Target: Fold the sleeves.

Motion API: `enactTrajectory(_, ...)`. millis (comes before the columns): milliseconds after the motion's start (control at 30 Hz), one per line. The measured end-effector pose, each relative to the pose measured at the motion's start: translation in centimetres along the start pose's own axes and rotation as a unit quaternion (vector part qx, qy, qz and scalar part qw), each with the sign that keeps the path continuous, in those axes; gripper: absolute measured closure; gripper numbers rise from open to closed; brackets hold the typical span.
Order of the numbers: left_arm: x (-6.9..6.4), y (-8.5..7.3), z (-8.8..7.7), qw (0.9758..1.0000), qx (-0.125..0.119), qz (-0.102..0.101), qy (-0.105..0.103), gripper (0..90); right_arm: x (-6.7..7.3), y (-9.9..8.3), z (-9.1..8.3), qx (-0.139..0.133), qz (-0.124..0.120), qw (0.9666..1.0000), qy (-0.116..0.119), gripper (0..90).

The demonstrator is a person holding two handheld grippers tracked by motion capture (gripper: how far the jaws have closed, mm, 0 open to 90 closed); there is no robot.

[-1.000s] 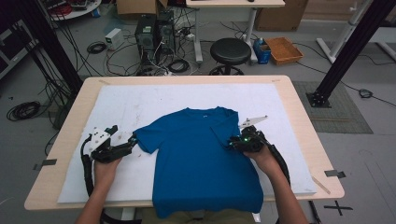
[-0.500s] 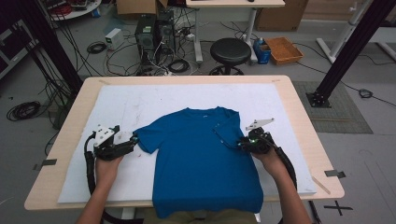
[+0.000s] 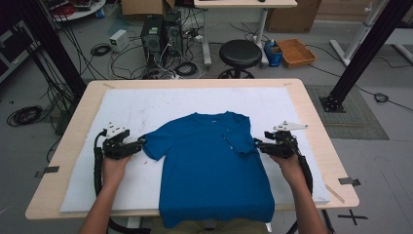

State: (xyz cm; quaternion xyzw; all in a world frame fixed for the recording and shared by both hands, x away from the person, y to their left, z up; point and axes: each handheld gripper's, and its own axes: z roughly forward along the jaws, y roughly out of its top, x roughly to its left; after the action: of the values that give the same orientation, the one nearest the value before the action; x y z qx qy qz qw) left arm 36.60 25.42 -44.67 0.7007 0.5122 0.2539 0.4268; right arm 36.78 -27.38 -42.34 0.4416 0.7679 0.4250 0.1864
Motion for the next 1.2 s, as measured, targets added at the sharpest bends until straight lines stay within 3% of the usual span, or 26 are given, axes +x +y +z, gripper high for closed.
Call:
enactTrajectory(67, -0.2, 0.1, 0.9, 0.9994, 0.035, 0.004, 0.0, 32.5, -0.5, 0.0, -0.7, -0.021, 0.008, 0.9997, -0.009, 39.3)
enactTrajectory(133, -0.6, 0.2, 1.3, 0.9981, 0.057, 0.024, 0.0, 33.5, -1.0, -0.1, -1.1, -0.028, 0.017, 0.9993, -0.017, 38.8)
enactTrajectory(233, -1.2, 0.3, 1.7, 0.9959, 0.076, 0.051, 0.001, 50.3, -1.7, -0.5, -1.2, -0.024, 0.026, 0.999, -0.027, 38.4)
enactTrajectory(300, -1.5, 0.4, 1.7, 0.9959, 0.079, 0.045, -0.005, 59.9, -2.0, -0.8, -1.2, -0.023, 0.03, 0.9989, -0.029, 38.4)
enactTrajectory(333, -1.6, 0.5, 1.7, 0.9955, 0.081, 0.048, -0.016, 68.4, -2.1, -0.8, -1.2, -0.021, 0.032, 0.9988, -0.03, 38.3)
enactTrajectory(367, -1.8, 0.6, 1.6, 0.9948, 0.084, 0.055, -0.017, 83.2, -2.1, -0.9, -1.2, -0.023, 0.031, 0.9987, -0.032, 38.4)
enactTrajectory(433, -2.1, 0.8, 1.7, 0.9945, 0.089, 0.054, -0.01, 86.3, -2.1, -0.9, -1.3, -0.025, 0.03, 0.9988, -0.031, 38.4)
enactTrajectory(467, -2.4, 1.3, 1.7, 0.9957, 0.082, 0.032, -0.029, 86.3, -2.1, -0.9, -1.3, -0.025, 0.032, 0.9987, -0.03, 38.3)
enactTrajectory(567, -3.2, 2.6, 1.6, 0.9956, 0.06, 0.011, -0.071, 86.6, -2.1, -0.8, -1.2, -0.026, 0.032, 0.9987, -0.032, 38.2)
enactTrajectory(633, -4.3, 3.9, 1.7, 0.9931, 0.054, 0.01, -0.104, 86.5, -2.1, -0.9, -1.1, -0.025, 0.029, 0.9987, -0.033, 38.1)
enactTrajectory(767, -7.2, 6.6, 3.0, 0.985, 0.06, -0.002, -0.162, 86.4, -2.1, -0.9, -1.0, -0.022, 0.027, 0.9988, -0.034, 38.0)
enactTrajectory(933, -10.5, 8.1, 5.4, 0.9798, 0.061, -0.005, -0.19, 84.5, -2.1, -0.9, -1.0, -0.022, 0.026, 0.9989, -0.033, 37.8)
enactTrajectory(1033, -11.6, 8.3, 5.9, 0.9822, 0.036, -0.017, -0.184, 48.8, -2.1, -1.0, -1.0, -0.019, 0.023, 0.9989, -0.035, 37.8)
enactTrajectory(1133, -11.5, 8.3, 5.1, 0.9874, 0.01, 0.011, -0.157, 41.8, -2.2, -1.2, -1.1, -0.018, 0.026, 0.9988, -0.037, 37.8)
enactTrajectory(1200, -10.5, 8.0, 4.3, 0.9893, -0.003, 0.004, -0.146, 41.8, -2.4, -1.2, -1.1, -0.018, 0.027, 0.9988, -0.037, 37.8)
